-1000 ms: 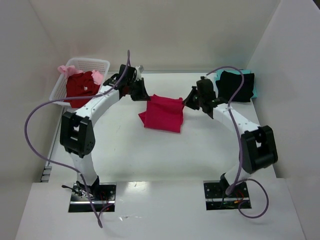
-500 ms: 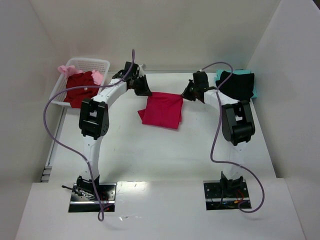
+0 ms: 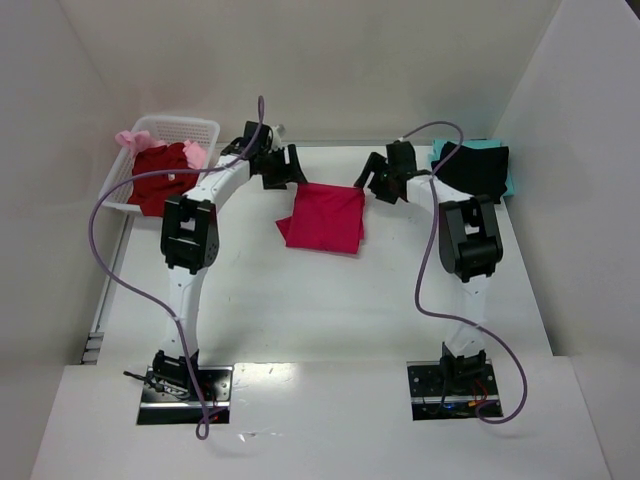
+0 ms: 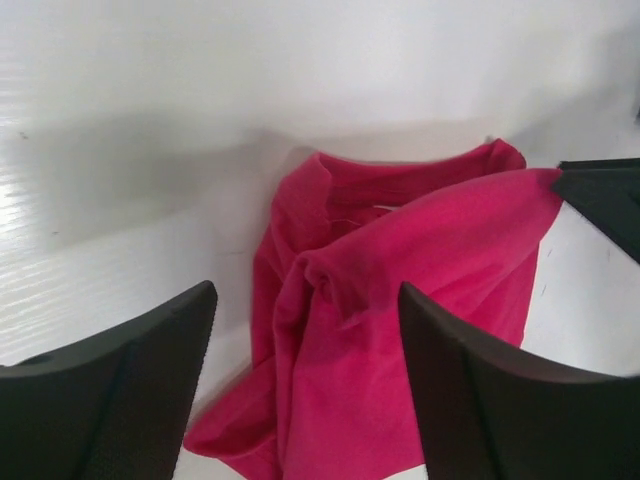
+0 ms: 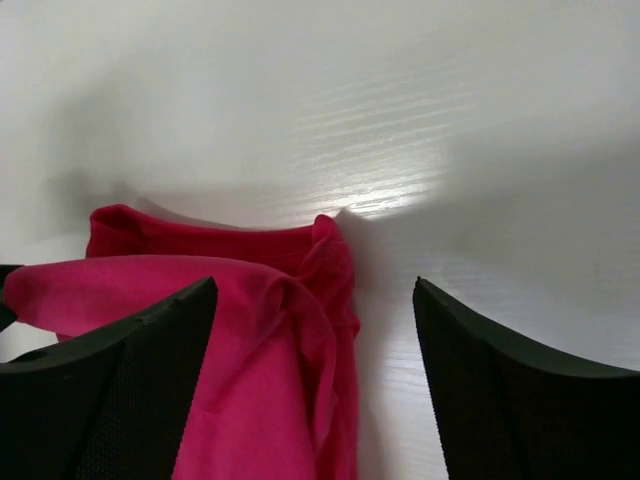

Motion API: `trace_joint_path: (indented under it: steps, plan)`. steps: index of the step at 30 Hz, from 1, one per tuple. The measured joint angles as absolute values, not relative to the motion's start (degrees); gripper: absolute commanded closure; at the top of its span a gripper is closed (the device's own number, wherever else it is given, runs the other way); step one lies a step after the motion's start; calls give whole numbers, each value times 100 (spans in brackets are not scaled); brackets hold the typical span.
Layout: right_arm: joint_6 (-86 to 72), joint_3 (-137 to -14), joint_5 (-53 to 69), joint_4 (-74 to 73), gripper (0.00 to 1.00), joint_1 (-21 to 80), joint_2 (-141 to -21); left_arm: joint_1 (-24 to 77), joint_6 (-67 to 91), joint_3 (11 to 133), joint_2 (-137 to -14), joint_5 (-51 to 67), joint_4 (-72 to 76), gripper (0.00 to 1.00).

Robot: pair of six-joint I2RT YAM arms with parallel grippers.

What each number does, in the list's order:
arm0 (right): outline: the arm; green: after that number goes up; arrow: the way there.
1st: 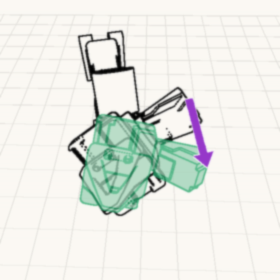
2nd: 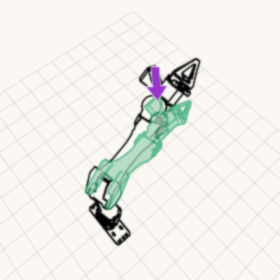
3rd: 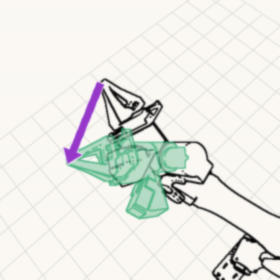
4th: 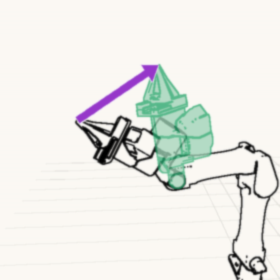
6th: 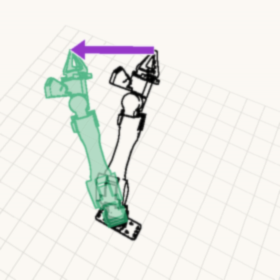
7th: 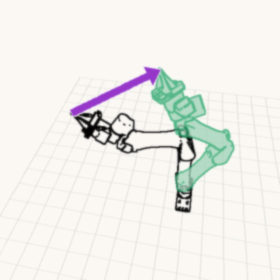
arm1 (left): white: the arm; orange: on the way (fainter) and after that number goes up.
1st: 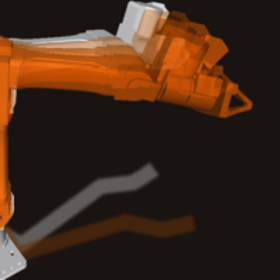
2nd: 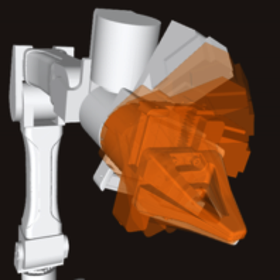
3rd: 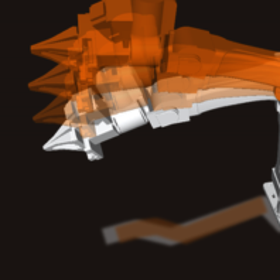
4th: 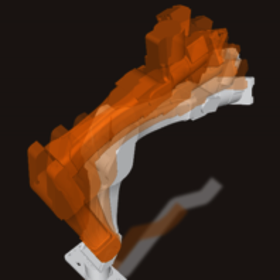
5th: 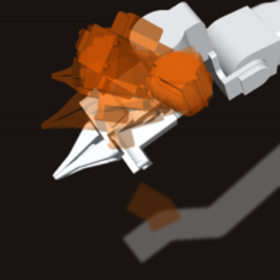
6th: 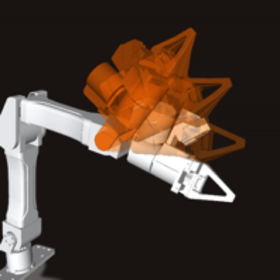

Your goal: Fold and stack the t-shirts

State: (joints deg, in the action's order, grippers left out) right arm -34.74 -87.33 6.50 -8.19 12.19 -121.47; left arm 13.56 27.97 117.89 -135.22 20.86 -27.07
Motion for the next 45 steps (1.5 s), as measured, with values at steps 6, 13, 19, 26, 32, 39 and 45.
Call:
trace_joint_path:
  steps: [6, 13, 19, 26, 32, 39, 45]
  plan:
    - [-3328, -8499, 650, -808, 33, 1133, -11509, 1262, 2576, 11631, -13345, 2082, -2670, 10]
    - [-3371, -7251, 978, -541, 63, 1138, -10108, 1293, 2366, 10344, -12145, 2344, -2482, 3]
    - [-3568, -5990, 904, -539, 84, 1505, -9913, 1485, 2228, 9804, -11808, 2895, -2222, 26]
    - [-3758, -5736, 801, -473, 65, 1868, -9924, 1647, 2259, 10556, -12372, 3430, -1868, 19]
    - [-3811, -5734, 633, -373, 77, 1890, -9931, 1699, 2329, 10956, -12956, 3564, -1632, 15]
    - [-3924, -5728, 515, -263, 88, 1898, -10156, 1732, 2467, 11581, -13622, 3677, -1603, 15]
    - [-3983, -5666, 497, -248, 91, 1981, -10254, 1745, 2580, 11915, -13872, 3588, -1592, 15]
